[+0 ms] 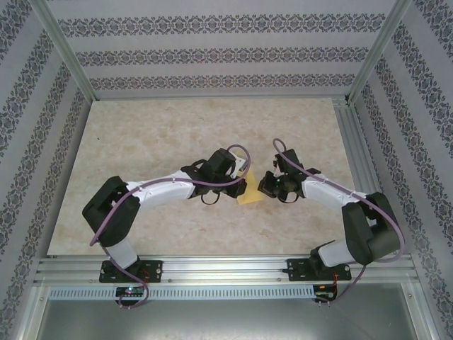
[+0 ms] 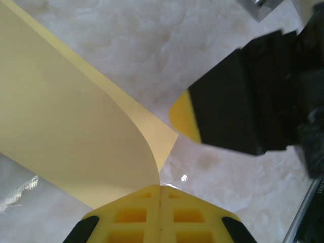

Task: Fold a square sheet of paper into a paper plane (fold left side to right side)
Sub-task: Fold the triangle a second time at the center of the table.

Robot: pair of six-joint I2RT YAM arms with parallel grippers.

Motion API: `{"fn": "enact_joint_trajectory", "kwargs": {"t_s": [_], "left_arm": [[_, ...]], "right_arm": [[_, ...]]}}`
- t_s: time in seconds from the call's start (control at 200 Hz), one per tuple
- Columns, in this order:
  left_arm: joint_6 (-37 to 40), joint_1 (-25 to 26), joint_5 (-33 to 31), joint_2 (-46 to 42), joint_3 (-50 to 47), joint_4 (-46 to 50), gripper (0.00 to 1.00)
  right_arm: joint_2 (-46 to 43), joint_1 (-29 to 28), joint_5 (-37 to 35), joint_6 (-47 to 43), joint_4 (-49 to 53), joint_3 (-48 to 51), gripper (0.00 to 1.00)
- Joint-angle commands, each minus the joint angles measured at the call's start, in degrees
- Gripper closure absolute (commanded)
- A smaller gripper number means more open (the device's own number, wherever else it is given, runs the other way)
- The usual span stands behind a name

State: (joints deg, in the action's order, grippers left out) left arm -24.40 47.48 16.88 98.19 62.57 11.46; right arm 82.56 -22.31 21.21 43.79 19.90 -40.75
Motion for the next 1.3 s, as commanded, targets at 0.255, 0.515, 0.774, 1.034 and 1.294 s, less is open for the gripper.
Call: {"fn": "enact_joint_trajectory", "kwargs": {"t_s": [0.255, 0.515, 0.774, 1.034, 1.294], "left_arm": [[5.4, -3.0, 6.7, 3.9, 2.3, 3.8, 1.00], [6.6, -4.4, 7.9, 4.6, 2.3, 4.4, 0.98], [8.0, -5.9, 7.9, 4.9, 2.7, 5.8, 0.95], [12.5, -6.9, 7.7, 7.1, 5.7, 11.3, 0.94], [14.4, -7.8, 7.8, 8.7, 6.4, 12.4, 0.94]], "right_arm": [[5.4, -2.1, 0.6, 0.1, -4.3, -1.0, 0.95], [9.4, -2.8, 0.3, -1.0, -3.3, -1.2, 0.96], [9.9, -3.3, -3.0, -2.5, 1.0, -1.9, 0.96], [9.7, -3.3, -4.0, -3.3, 2.4, -1.1, 0.97], [9.5, -3.4, -4.0, -3.4, 2.6, -1.3, 0.97]]}}
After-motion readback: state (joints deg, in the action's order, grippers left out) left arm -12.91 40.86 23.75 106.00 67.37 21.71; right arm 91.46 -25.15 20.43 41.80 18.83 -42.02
